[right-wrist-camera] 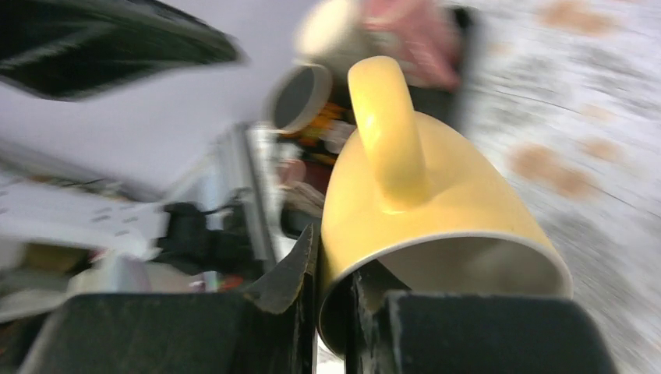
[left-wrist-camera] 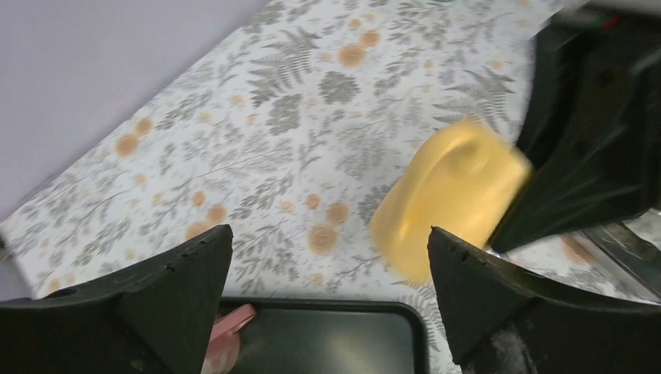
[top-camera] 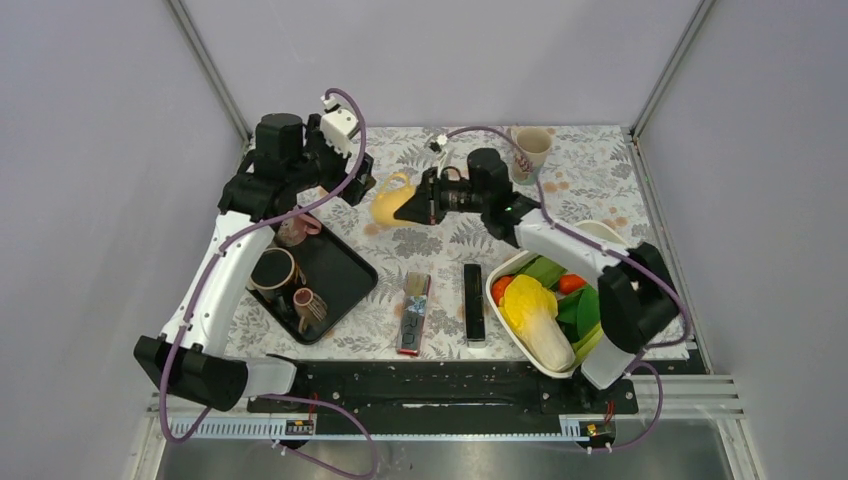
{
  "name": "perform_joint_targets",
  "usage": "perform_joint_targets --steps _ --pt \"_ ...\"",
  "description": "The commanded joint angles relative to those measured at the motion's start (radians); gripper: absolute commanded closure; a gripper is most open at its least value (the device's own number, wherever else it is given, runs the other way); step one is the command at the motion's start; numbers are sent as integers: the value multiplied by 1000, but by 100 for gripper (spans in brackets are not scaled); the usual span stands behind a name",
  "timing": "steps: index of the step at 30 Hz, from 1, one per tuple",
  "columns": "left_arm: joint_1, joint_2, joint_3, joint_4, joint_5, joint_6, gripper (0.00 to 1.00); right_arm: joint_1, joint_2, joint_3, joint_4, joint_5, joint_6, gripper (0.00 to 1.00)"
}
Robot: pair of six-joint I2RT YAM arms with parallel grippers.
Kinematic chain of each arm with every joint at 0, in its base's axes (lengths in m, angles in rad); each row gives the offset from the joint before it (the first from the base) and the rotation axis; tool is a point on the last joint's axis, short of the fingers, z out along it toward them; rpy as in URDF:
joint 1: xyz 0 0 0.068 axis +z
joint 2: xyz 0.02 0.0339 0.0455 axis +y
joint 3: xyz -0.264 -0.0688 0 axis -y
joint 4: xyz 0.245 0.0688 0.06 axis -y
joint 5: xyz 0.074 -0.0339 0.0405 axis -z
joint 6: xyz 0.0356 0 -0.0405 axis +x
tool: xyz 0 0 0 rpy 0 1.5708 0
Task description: Turn the mug right side up
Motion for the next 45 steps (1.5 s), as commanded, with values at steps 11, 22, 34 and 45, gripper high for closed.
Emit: perform_joint_targets --steps 11,22,34,45 --pt "36 -62 -81 -87 -319 162 1 -525 67 809 -1332 883 -737 100" --pt "36 -71 -272 -62 -380 212 1 -651 625 1438 -1529 888 -841 100" --pt "36 -58 -297 -24 -396 215 1 -736 746 1306 -1472 683 -799 100" --pt "36 -45 -279 -2 -434 222 1 -741 856 1367 -1466 721 -835 73"
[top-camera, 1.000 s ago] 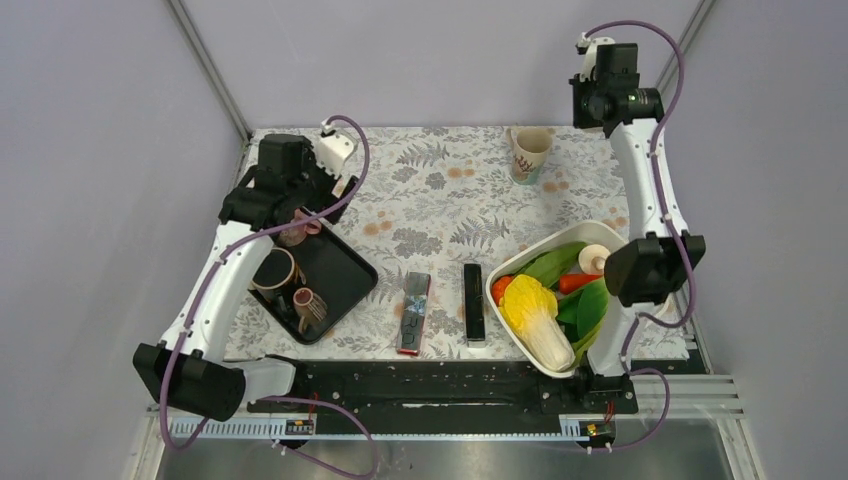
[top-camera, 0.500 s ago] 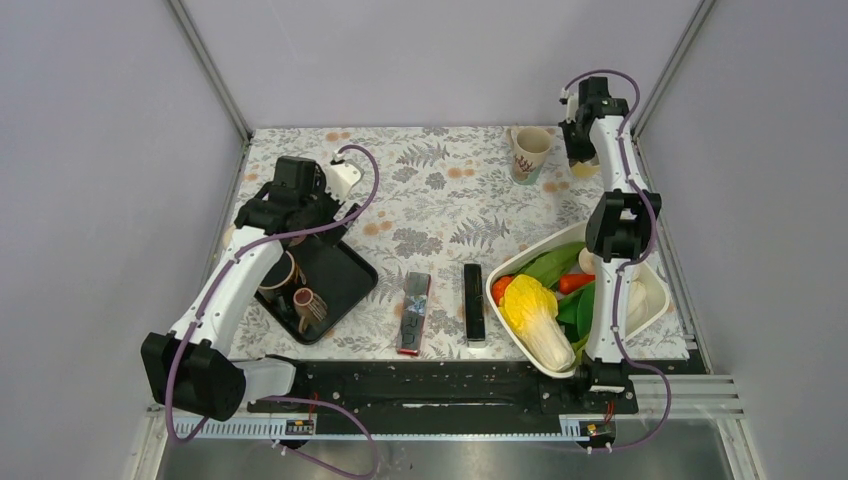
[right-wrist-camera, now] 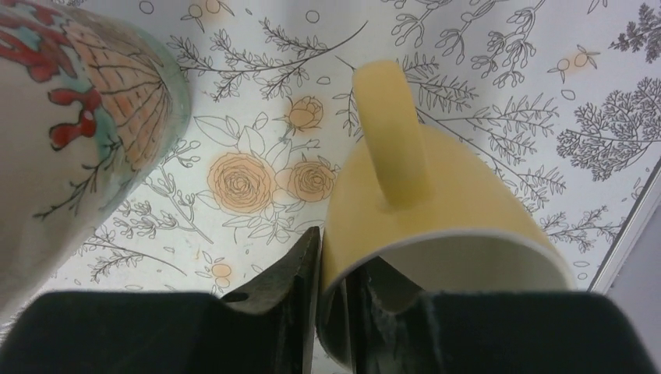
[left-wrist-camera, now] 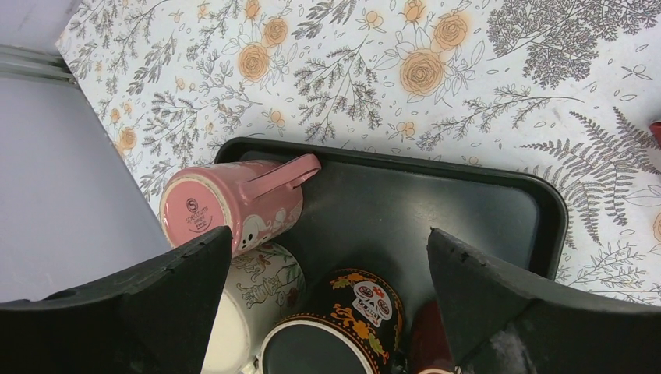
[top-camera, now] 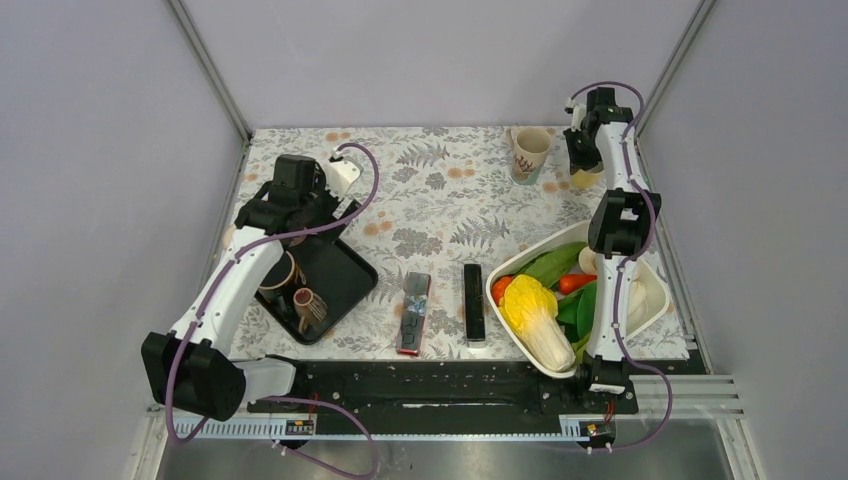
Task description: Turn the mug right side up
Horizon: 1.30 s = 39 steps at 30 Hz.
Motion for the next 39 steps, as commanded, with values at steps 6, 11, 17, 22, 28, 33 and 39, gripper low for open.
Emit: perform_joint_targets --steps 6,11,17,22,28,33,39 --pt "1 60 43 -25 34 49 1 2 -7 85 114 -23 -21 38" --pt "-1 129 72 -132 40 170 1 2 -124 27 134 -69 -27 8" --pt "-1 147 91 -343 32 430 10 2 -337 -114 141 -30 -64 1" --pt "-9 127 76 -349 32 439 7 2 -516 -241 144 -22 -22 1" --pt "-21 218 67 -151 -135 461 6 4 -760 -501 265 -106 35 1" --pt "-22 385 111 -68 -275 639 8 5 -982 -809 458 -168 100 1" --pt "-5 564 166 18 -441 749 24 13 -1139 -1002 636 -307 186 1"
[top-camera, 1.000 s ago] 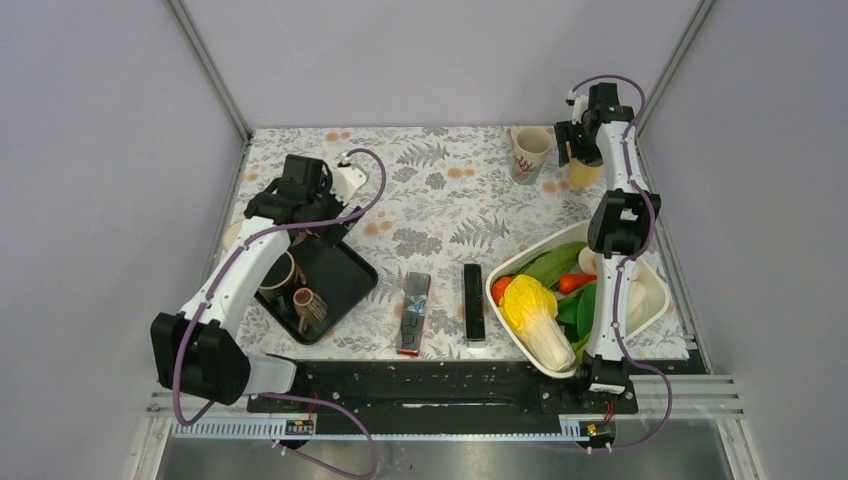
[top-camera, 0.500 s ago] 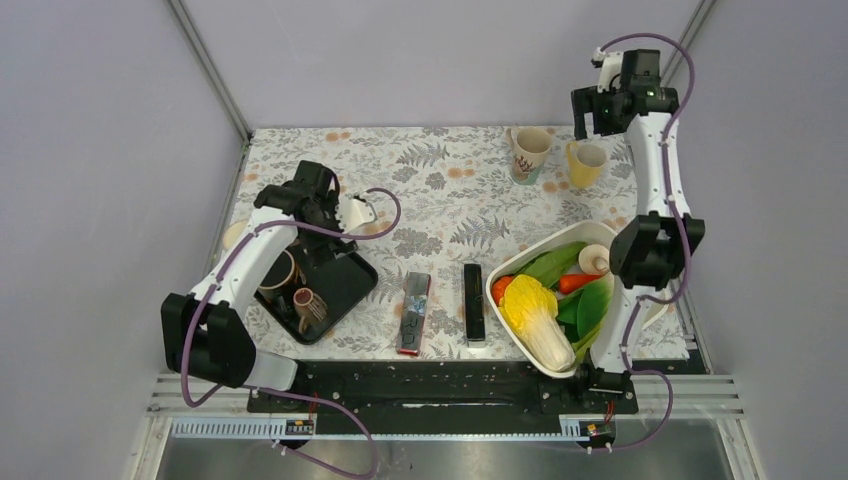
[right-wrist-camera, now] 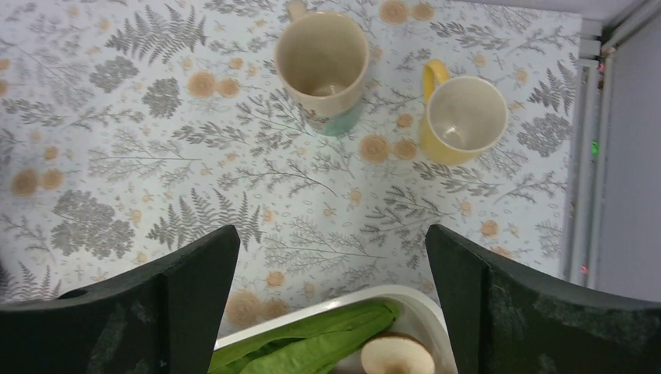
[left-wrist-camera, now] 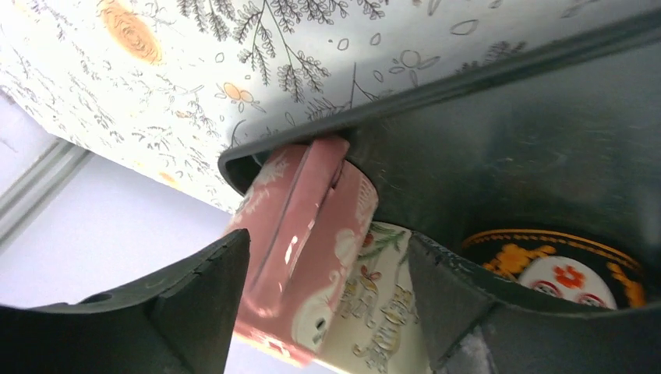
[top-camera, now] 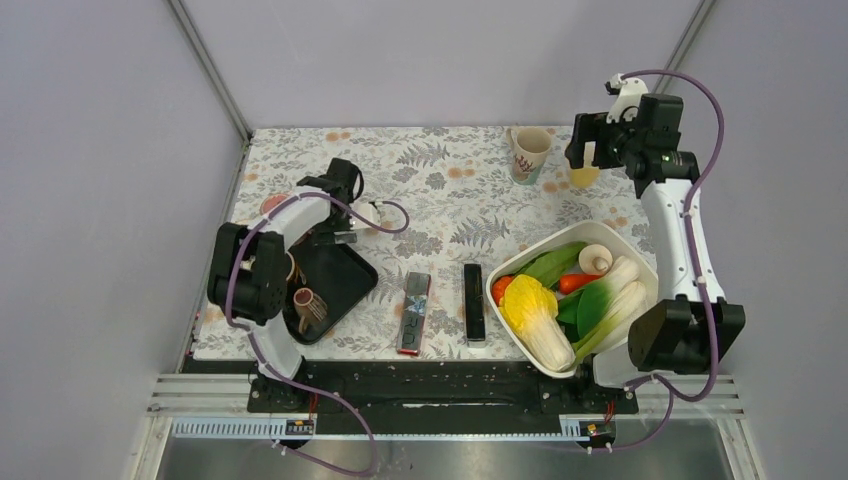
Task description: Turn the mug right side up
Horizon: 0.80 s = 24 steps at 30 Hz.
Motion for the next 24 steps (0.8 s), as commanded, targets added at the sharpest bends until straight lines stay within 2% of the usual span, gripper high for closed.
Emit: perform_joint_targets --steps 1,6,12,14,20,24 --pt "18 84 89 88 -167 113 27 15 -89 -70 205 -116 80 1" --pt "24 134 101 97 -168 126 40 24 -89 -77 205 -127 87 1" --pt "38 187 76 101 -198 141 42 28 -85 -76 205 -130 85 0" --pt "44 188 77 109 -186 139 52 31 -85 -74 206 -132 85 0" --pt "45 179 61 108 -154 144 99 46 -96 -81 205 -138 91 0" --pt "44 134 60 148 -119 126 100 76 -123 -90 206 -140 97 1"
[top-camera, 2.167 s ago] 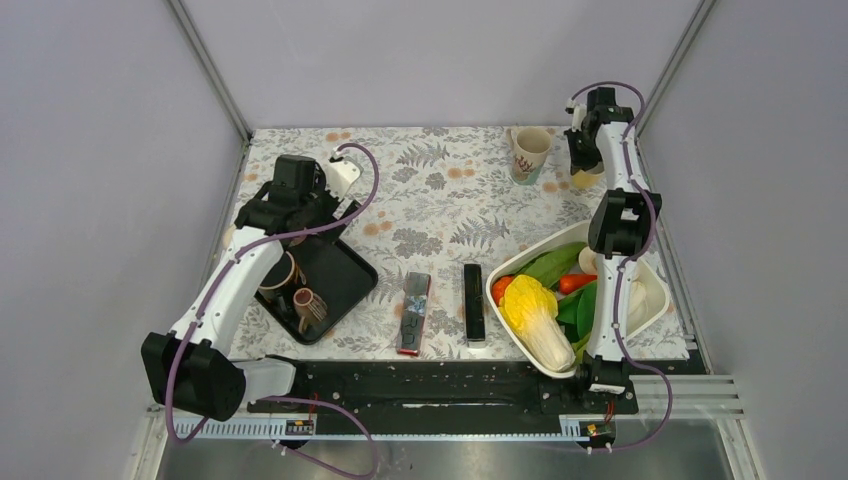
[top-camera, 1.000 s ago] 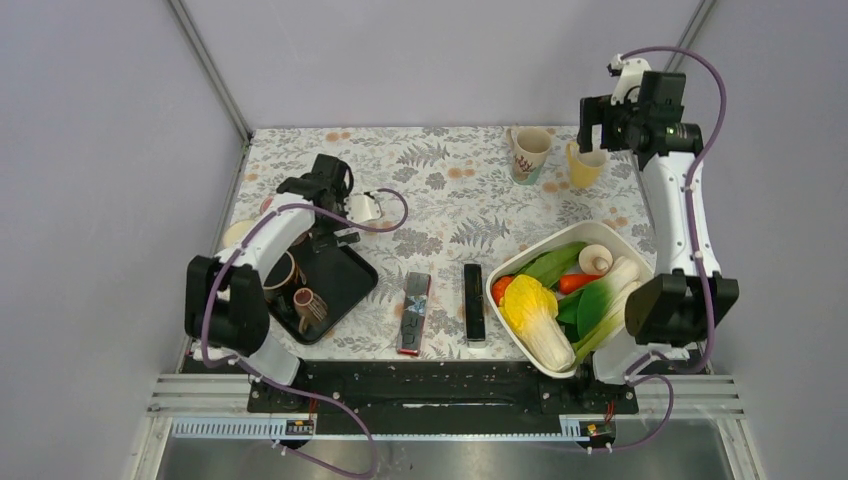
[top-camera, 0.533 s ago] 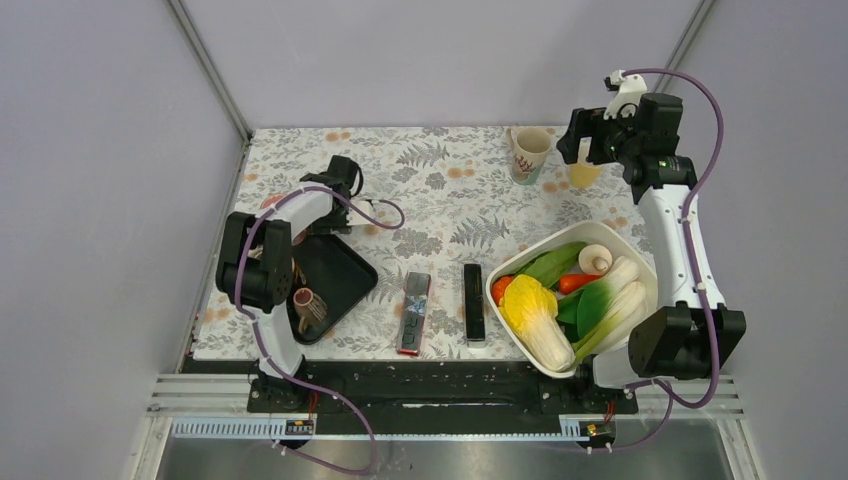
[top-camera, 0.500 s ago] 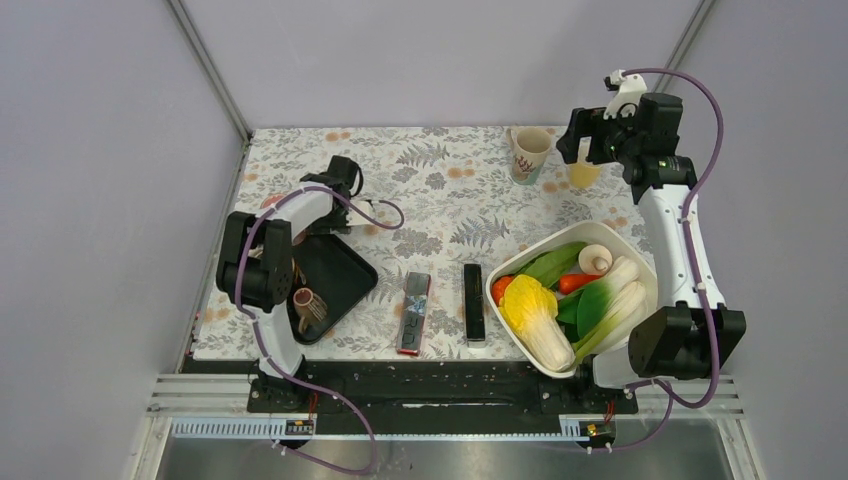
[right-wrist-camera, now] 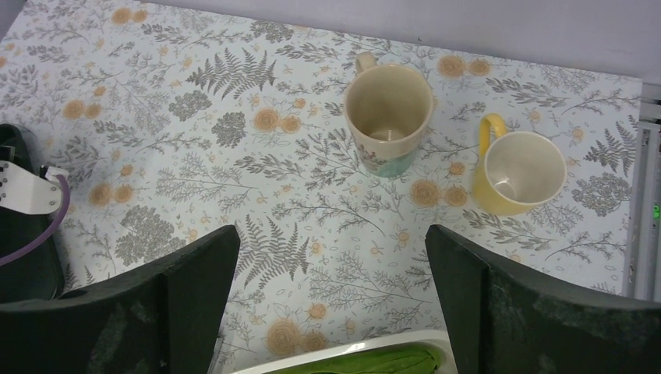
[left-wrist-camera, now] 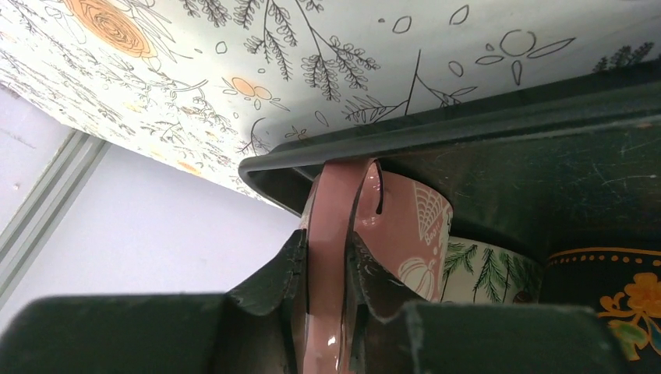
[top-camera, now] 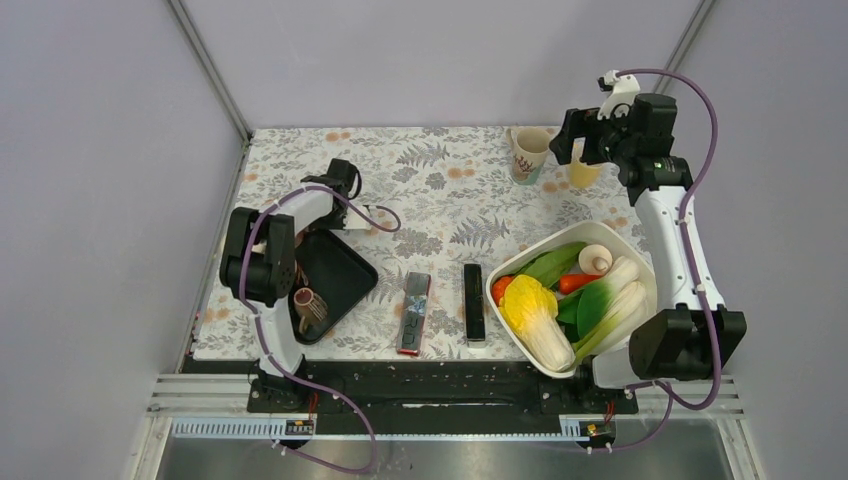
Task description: Turn the mug right side up
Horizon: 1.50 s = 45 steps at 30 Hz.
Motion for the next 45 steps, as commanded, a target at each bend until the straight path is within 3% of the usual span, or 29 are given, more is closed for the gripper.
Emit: perform_joint_targets --steps 1,9,14,25,32,38,45 --pt "3 -77 2 77 65 -40 100 37 -69 -9 41 -24 13 0" --pt "3 -260 26 112 283 -145 100 248 -119 -94 88 -36 16 1" --pt "4 -276 13 117 310 -181 100 387 -93 -185 158 -52 49 1" --pt "18 -293 -3 247 406 -497 100 627 126 -370 587 -257 279 1" --pt "35 -352 -78 352 442 -615 100 728 316 -321 793 -244 442 1" --pt "40 -376 -118 364 500 -648 100 757 545 -212 1063 -227 720 1" --pt "55 -438 -137 336 594 -691 100 792 788 -13 1136 -293 839 1"
